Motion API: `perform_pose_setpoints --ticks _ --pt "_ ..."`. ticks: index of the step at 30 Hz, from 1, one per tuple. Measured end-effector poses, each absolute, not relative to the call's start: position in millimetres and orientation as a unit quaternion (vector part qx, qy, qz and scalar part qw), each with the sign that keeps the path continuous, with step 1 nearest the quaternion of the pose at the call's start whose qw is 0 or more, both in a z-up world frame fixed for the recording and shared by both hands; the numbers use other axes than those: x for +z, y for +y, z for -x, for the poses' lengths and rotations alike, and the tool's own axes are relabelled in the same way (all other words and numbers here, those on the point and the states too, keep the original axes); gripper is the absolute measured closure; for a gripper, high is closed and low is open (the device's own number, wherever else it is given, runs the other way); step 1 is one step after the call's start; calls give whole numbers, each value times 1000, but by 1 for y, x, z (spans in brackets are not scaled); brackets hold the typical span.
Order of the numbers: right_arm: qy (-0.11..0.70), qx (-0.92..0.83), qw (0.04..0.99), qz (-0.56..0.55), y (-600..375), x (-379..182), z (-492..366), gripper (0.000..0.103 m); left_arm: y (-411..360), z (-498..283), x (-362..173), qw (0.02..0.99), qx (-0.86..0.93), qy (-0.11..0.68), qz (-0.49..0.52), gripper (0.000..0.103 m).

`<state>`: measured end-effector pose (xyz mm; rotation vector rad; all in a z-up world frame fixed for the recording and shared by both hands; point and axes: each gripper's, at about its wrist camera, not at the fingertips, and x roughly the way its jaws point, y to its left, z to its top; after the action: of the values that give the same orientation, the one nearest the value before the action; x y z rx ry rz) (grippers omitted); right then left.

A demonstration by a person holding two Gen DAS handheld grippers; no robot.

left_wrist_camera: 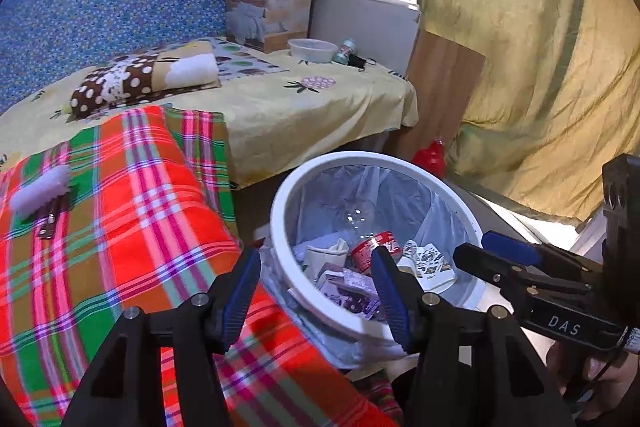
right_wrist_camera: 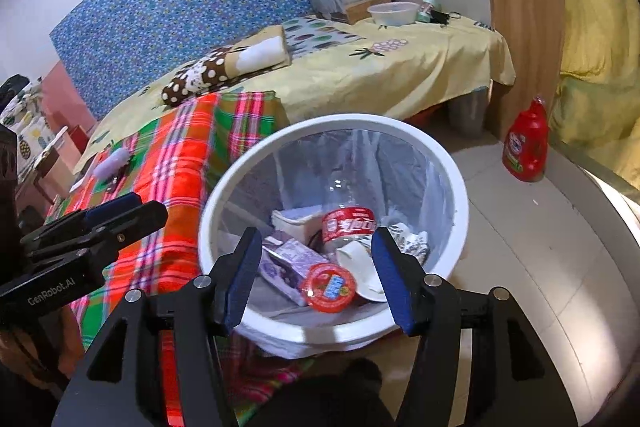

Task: Collect trash
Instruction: 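Move both open tools back over the foam roll and coffee stick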

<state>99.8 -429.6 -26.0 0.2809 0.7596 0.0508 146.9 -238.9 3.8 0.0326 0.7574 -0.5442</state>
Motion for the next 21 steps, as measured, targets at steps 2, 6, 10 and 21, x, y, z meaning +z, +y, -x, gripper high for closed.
perform_pose_setpoints --ticks 2,6,10,21 --pt "367 30 920 -133 -424 -23 -100 44 -233 -143 6 894 -258 365 -14 46" --pt "361 45 923 -125 -412 -16 -97 44 -216 -136 13 901 -242 360 -8 46" --pt "356 63 925 -115 -398 -10 -95 44 -194 -125 22 909 -222 352 2 46" --pt "357 135 920 -88 -340 -5 -88 44 -130 -92 28 924 -157 347 21 46"
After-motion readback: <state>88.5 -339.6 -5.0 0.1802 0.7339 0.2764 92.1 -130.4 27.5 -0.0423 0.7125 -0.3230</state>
